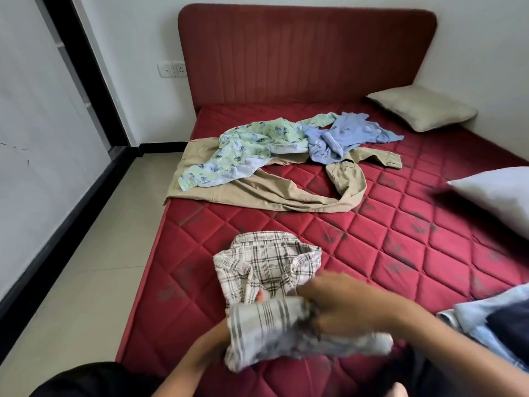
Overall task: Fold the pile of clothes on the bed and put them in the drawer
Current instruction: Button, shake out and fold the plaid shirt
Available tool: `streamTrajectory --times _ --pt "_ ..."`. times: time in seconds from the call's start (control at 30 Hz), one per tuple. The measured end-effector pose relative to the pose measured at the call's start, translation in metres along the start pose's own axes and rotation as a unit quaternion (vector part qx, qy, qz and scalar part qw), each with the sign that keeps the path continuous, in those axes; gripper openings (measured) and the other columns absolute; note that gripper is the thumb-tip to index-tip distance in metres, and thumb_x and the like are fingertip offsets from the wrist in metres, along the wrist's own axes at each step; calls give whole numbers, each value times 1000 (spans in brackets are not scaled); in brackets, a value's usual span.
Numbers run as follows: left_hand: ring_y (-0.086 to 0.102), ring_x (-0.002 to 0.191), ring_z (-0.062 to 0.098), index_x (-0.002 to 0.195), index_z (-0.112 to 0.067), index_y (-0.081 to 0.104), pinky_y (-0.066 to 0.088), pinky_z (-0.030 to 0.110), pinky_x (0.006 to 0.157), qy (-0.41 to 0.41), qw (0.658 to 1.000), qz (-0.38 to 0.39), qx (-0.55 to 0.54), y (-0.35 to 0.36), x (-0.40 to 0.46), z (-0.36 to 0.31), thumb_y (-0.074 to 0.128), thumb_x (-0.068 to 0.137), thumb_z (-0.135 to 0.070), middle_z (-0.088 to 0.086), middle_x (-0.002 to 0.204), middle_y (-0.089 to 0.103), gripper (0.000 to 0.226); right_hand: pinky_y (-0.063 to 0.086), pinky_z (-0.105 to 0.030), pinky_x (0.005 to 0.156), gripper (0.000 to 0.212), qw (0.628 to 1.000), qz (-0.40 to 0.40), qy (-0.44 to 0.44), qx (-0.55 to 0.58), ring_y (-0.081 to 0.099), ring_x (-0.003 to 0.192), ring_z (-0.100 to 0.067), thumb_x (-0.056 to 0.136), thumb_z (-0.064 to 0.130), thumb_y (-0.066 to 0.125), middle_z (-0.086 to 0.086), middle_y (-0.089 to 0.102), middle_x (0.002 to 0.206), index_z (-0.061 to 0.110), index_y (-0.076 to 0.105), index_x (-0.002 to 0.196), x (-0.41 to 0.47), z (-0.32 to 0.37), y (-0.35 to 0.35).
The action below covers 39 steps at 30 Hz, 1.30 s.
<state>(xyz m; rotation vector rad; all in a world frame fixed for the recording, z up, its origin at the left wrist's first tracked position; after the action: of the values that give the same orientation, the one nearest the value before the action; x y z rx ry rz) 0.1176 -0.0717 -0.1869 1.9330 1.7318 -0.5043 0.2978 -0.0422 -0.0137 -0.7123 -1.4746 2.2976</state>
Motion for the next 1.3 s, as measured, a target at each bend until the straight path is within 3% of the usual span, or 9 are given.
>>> streamTrajectory --times 0.07,0.1,0.3,0.4,0.53,0.67,0.83,1.0,1.3 --pt "66 101 29 111 15 60 52 19 47 -12 994 -36 -104 0 -14 1 45 100 -14 24 116 62 34 44 -30 63 15 998 -61 23 13 55 73 -17 84 32 62 7 59 73 21 53 79 29 -12 -14" --pt "72 82 28 94 15 68 51 23 40 -28 987 -28 -154 0 -14 0 33 103 -12 26 97 69 45 43 -30 66 16 993 -105 43 -13 57 77 -19 87 39 62 8 61 78 25 56 85 45 -19 -20" --pt "72 89 28 102 -7 72 56 45 81 -67 964 -115 -232 -26 12 4 32 95 -60 16 104 72 67 14 -53 116 51 962 -147 144 -179 23 144 -28 100 40 40 -7 25 157 25 31 147 122 -69 36" --pt "63 113 28 120 -18 65 45 52 101 -60 965 -75 -244 -31 18 9 22 84 -77 11 120 67 81 -4 -54 117 57 981 -33 176 -69 -2 149 -18 99 57 17 1 0 162 35 16 152 123 -86 104" --pt "57 122 24 129 -24 59 38 51 108 -38 972 -51 -227 -34 22 18 34 82 -77 5 130 62 75 -5 -48 117 92 978 -111 177 -4 3 149 -12 73 75 -18 8 6 162 39 17 151 116 -94 120" --pt "52 127 21 130 -29 59 34 49 111 -18 981 -65 -181 -38 32 35 66 69 -75 -1 134 59 77 16 -49 114 81 970 -184 74 -143 40 138 -21 93 70 13 -6 45 147 15 50 139 99 -67 127" --pt "66 107 23 113 -10 64 49 45 98 -44 980 -93 -170 -29 23 26 76 77 -44 7 111 71 52 26 -52 109 106 967 -130 36 -216 34 140 -31 69 75 53 -16 36 151 6 33 147 82 -66 173" --pt "70 97 25 115 -4 58 54 44 90 -65 980 -123 -139 -33 16 11 73 83 -29 13 107 72 43 56 -44 83 92 973 -121 71 -183 64 111 -29 45 52 78 -13 65 122 6 59 123 99 -60 165" --pt "64 70 7 88 -17 65 50 24 64 128 957 -258 -14 -30 -22 -61 52 98 -25 -4 78 70 19 46 -39 69 27 964 -212 154 32 63 89 -38 79 38 57 -15 68 93 14 54 92 91 -60 90"
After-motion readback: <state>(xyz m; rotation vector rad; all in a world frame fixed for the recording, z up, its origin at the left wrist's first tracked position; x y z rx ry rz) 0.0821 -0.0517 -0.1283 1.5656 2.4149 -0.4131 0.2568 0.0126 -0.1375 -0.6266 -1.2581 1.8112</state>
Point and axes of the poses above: each hand's wrist, its own x-axis towards the middle knuckle, its own y-axis out of the palm, z = x × y, the point moved 2 cm from there along x, towards the middle knuckle
